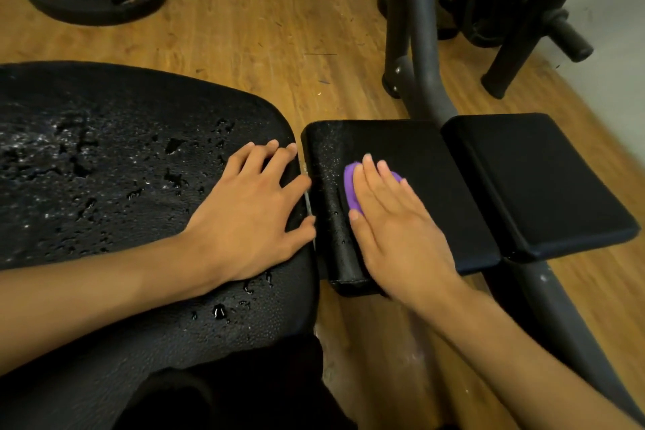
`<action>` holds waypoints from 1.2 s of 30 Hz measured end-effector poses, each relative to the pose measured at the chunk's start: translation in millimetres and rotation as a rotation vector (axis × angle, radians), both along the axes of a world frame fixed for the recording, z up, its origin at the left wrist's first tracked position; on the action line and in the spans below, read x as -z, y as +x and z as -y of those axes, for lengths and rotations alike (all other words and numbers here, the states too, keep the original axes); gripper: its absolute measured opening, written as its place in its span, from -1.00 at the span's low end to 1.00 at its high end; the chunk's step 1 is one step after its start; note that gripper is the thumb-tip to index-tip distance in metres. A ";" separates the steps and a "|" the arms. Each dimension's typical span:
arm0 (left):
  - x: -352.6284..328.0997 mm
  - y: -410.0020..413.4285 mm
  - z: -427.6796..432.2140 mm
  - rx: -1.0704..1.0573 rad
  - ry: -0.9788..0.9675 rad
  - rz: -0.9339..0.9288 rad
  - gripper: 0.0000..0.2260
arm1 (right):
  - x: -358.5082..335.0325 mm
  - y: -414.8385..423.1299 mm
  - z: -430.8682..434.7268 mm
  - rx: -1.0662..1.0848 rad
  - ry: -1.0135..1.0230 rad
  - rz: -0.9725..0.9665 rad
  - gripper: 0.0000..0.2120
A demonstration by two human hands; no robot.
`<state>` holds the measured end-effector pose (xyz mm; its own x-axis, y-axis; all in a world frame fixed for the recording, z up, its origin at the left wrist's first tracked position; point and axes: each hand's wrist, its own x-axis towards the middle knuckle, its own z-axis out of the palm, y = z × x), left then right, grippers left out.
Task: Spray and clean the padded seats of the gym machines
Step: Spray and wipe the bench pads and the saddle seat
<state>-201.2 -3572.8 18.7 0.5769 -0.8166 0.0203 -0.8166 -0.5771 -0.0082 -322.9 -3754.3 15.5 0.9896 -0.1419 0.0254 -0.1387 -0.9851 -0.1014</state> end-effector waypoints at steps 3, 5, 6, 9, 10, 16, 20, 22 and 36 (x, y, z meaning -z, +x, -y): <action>0.9 -0.3 0.1 0.003 -0.004 -0.007 -0.44 | 0.2 54.8 15.9 0.017 0.025 -0.003 -0.46; 1.4 0.3 0.0 0.002 0.002 -0.006 -0.45 | 2.5 93.1 22.7 0.051 0.033 -0.011 -0.46; 1.3 0.3 -0.2 0.001 0.007 -0.006 -0.46 | 3.4 110.7 24.2 0.068 0.038 -0.020 -0.47; 0.3 0.4 0.3 -0.002 0.005 -0.009 -0.46 | -0.6 145.6 23.5 0.135 0.059 -0.025 -0.57; -0.2 0.5 0.5 -0.004 0.004 -0.011 -0.45 | -2.8 149.9 22.4 0.150 0.060 -0.027 -0.59; -2.9 -0.6 -0.2 -0.032 0.011 -0.018 -0.41 | 1.8 102.2 3.9 0.086 0.029 -0.009 -0.43; -5.0 -1.8 -1.1 -0.035 0.003 -0.024 -0.39 | 3.3 29.9 -20.4 0.061 0.014 0.012 -0.41; -6.4 -2.2 -0.9 -0.048 -0.002 -0.016 -0.37 | 4.0 -2.0 -29.2 0.043 -0.004 0.011 -0.41; -3.1 -4.2 -0.2 -0.123 -0.019 0.016 -0.34 | 0.0 76.3 -2.8 0.030 0.034 0.001 -0.48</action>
